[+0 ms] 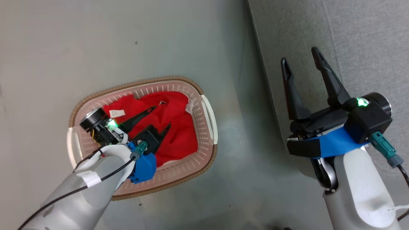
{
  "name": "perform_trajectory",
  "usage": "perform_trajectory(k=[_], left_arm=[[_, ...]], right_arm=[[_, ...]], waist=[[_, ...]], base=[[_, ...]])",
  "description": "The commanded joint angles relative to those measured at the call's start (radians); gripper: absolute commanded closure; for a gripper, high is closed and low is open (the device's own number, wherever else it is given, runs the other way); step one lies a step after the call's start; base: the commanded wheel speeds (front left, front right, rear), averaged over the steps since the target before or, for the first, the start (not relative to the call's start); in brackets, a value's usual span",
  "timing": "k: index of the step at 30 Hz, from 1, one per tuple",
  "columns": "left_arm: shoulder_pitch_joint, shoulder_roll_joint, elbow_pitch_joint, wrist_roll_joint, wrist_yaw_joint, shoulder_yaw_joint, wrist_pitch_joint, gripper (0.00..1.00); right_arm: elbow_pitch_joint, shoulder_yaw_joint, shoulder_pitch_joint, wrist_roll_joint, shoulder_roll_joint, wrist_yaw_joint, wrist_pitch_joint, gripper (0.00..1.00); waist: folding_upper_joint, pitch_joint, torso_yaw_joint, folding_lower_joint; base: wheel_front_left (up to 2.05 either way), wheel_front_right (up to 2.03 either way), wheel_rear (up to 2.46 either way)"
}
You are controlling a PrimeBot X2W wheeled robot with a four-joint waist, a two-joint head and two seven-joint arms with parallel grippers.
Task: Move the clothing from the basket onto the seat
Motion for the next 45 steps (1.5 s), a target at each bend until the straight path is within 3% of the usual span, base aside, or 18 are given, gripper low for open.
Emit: perform_trajectory(k=[1, 12, 16, 27, 36, 37, 38, 39, 45], left_arm=[[-0.025, 0.006, 0.013, -0.006, 0.000, -0.015, -0.003, 0.00], [-0.191, 0.046, 0.202, -0.053, 0.000, -0.279, -0.003, 0.00], [-0.238, 0.053, 0.240, -0.038, 0.000, -0.324, -0.003, 0.00], [-0.316, 0.026, 0.308, 0.070, 0.000, -0.358, -0.003, 0.00], [-0.330, -0.020, 0.411, 0.071, 0.000, -0.360, 0.054, 0.02], [-0.330, -0.023, 0.414, 0.070, 0.000, -0.360, 0.059, 0.72], [-0.333, -0.026, 0.417, 0.071, 0.000, -0.360, 0.061, 0.95], [-0.336, -0.027, 0.420, 0.078, 0.000, -0.360, 0.068, 1.00], [-0.347, -0.043, 0.427, 0.067, 0.000, -0.360, 0.057, 1.00]], right_arm=[[-0.007, 0.002, -0.020, 0.008, -0.003, 0.000, -0.004, 0.00], [-0.054, 0.029, -0.067, 0.025, -0.003, 0.000, -0.004, 0.00], [-0.065, 0.037, -0.061, 0.028, -0.003, 0.000, -0.004, 0.00], [-0.104, 0.052, -0.036, 0.026, -0.003, 0.000, -0.004, 0.00], [-0.145, 0.055, -0.022, 0.028, -0.003, 0.000, -0.004, 0.00], [-0.149, 0.053, -0.019, 0.025, -0.003, 0.000, -0.004, 0.00], [-0.154, 0.050, -0.017, 0.023, -0.003, 0.000, -0.004, 0.00], [-0.159, 0.047, -0.015, 0.022, -0.003, 0.000, -0.004, 0.00], [-0.164, 0.041, -0.020, 0.012, -0.003, 0.000, -0.004, 0.00]], waist=[[0.0000, 0.042, -0.016, -0.0002], [0.0000, 0.187, -0.061, -0.0002], [0.0000, 0.224, -0.076, -0.0002], [0.0000, 0.295, -0.090, -0.0002], [0.0000, 0.331, -0.093, -0.0002], [0.0000, 0.333, -0.091, -0.0002], [0.0000, 0.335, -0.090, -0.0002], [0.0000, 0.337, -0.088, -0.0002], [0.0000, 0.334, -0.077, -0.0002]], base=[[0.00, 0.00, 0.00], [0.00, 0.00, 0.00], [0.00, 0.00, 0.00], [0.00, 0.00, 0.00], [0.00, 0.00, 0.00], [0.00, 0.00, 0.00], [0.00, 0.00, 0.00], [0.00, 0.00, 0.00], [0.00, 0.00, 0.00]])
